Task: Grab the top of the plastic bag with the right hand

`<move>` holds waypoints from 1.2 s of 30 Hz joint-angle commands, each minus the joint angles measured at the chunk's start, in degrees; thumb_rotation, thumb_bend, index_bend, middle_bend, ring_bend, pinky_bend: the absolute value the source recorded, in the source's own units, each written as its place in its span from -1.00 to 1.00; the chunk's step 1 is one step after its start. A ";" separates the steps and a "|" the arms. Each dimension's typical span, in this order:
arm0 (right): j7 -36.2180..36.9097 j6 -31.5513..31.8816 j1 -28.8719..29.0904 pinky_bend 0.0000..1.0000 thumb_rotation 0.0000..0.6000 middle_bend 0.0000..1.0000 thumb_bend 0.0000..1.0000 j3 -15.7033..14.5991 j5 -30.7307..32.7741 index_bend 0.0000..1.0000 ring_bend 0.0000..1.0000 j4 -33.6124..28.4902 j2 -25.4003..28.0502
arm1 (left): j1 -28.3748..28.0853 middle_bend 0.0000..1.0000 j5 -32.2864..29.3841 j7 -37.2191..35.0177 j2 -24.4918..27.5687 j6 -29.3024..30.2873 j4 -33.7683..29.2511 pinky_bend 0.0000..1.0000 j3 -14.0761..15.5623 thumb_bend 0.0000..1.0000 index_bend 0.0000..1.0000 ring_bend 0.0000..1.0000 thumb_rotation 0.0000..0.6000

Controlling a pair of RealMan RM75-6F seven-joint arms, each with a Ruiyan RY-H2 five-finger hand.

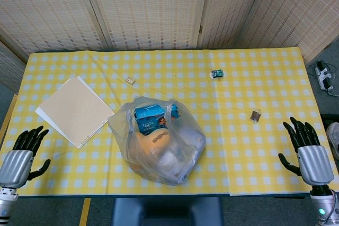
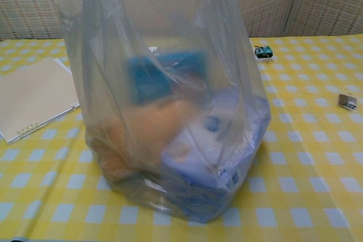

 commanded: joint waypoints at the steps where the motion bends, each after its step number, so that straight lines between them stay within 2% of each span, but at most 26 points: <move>1: -0.13 -0.41 0.23 -1.00 1.00 -1.00 -0.33 0.07 0.12 -1.00 -1.00 0.45 -0.15 | -0.10 -0.88 -0.13 0.00 -0.03 -0.22 0.03 -1.00 -0.02 -0.20 -0.89 -0.95 1.00; 6: 1.23 -0.98 0.67 -1.00 1.00 -1.00 -0.33 -0.20 -0.52 -1.00 -1.00 0.77 -0.07 | -0.23 -0.88 -0.10 0.12 -0.06 -0.46 -0.12 -1.00 0.03 -0.20 -0.88 -0.95 1.00; 14: 13.08 -0.07 2.15 -1.00 1.00 -1.00 -0.33 -0.67 -4.22 -1.00 -1.00 3.90 -0.08 | -0.38 -0.88 0.41 -0.30 0.03 -0.63 -0.13 -1.00 0.28 -0.20 -0.89 -0.95 1.00; 16: 19.23 -0.95 3.67 -1.00 1.00 -1.00 -0.33 -1.41 -6.52 -1.00 -1.00 4.28 0.43 | -0.39 -0.88 0.35 -0.49 0.08 -0.69 -0.02 -1.00 0.29 -0.20 -0.89 -0.94 1.00; 19: 36.16 -1.45 7.48 -1.00 1.00 -1.00 -0.33 -2.75 -11.56 -1.00 -1.00 5.00 1.30 | -0.33 -0.88 0.36 -0.74 0.23 -0.55 -0.11 -1.00 0.30 -0.20 -0.89 -0.93 1.00; 23: 53.44 -2.91 12.58 -1.00 1.00 -1.00 -0.39 -3.94 -15.35 -1.00 -1.00 5.07 2.74 | 0.34 -0.88 1.03 -0.66 0.19 1.39 -0.19 -1.00 0.13 -0.20 -0.88 -0.97 1.00; 29: 68.69 -6.27 20.48 -1.00 1.00 -1.00 -0.43 -4.72 -19.05 -1.00 -1.00 2.20 5.15 | 0.69 -0.88 1.07 -1.63 0.61 1.96 0.00 -1.00 0.14 -0.20 -0.88 -0.97 1.00; 36: 86.92 -8.89 28.68 -1.00 1.00 -1.00 -0.45 -5.10 -20.17 -1.00 -1.00 -0.36 6.36 | 0.60 -0.88 1.25 -3.21 1.07 1.68 0.23 -1.00 0.24 -0.20 -0.88 -0.97 1.00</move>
